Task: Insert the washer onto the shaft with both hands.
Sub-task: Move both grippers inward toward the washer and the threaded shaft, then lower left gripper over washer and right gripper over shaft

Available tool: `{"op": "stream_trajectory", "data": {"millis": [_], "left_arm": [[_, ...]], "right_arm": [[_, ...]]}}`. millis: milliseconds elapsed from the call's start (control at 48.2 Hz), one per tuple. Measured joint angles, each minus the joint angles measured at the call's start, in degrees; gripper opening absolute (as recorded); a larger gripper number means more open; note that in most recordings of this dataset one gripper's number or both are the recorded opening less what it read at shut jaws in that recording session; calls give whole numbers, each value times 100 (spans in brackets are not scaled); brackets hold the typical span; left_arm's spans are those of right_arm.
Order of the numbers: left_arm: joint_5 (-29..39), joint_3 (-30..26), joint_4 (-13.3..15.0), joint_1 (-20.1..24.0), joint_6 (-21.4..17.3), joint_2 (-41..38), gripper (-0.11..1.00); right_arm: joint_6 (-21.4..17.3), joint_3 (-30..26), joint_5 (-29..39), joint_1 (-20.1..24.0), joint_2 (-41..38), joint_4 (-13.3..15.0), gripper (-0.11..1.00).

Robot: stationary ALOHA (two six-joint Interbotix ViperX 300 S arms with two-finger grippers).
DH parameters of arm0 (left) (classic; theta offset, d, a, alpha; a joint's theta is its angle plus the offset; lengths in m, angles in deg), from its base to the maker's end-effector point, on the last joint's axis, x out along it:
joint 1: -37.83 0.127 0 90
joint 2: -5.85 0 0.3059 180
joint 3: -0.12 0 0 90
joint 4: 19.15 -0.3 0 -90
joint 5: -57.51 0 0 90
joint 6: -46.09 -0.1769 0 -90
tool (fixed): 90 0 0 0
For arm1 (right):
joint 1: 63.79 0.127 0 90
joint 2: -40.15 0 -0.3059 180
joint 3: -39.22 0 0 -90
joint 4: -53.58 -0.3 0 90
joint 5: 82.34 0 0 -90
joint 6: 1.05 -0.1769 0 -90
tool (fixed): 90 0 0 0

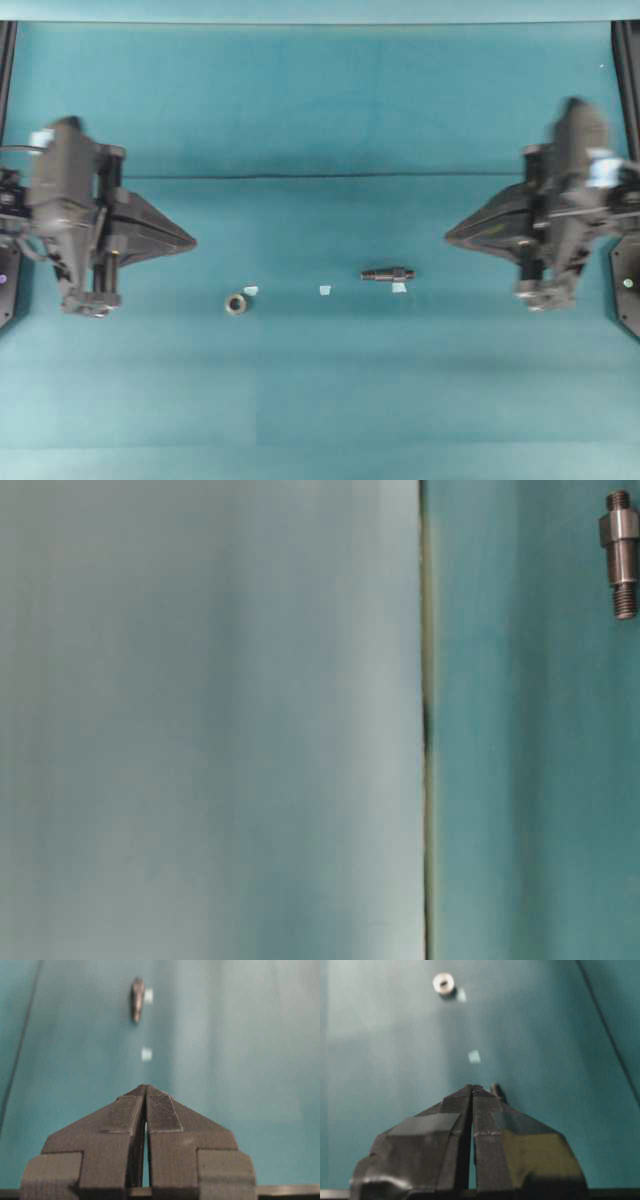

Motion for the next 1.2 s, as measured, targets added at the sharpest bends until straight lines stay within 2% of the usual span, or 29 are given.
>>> {"op": "stream_trajectory", "data": {"millis": [373,539,746,974,1202], "left_arm": [[1046,-606,0,-44,246,-905,2],[1116,-791,0,-62,334,-1239,2],[1195,-958,0,-97,334,-1705,2],[1538,-1327,-18,-237,105,-2294,2],[1705,-1512,-26,-439,-413,-2716,2]], "right_arm": [[0,-949,1046,0,-1380,114,-9],[0,-1248,1459,0,-1846,132,-9],[105,-1459,1644,18,-2276,132,-9],[659,-1679,2004,35,-2725,141,-9],[1063,-1846,2127,26,-2979,141,-9]]}}
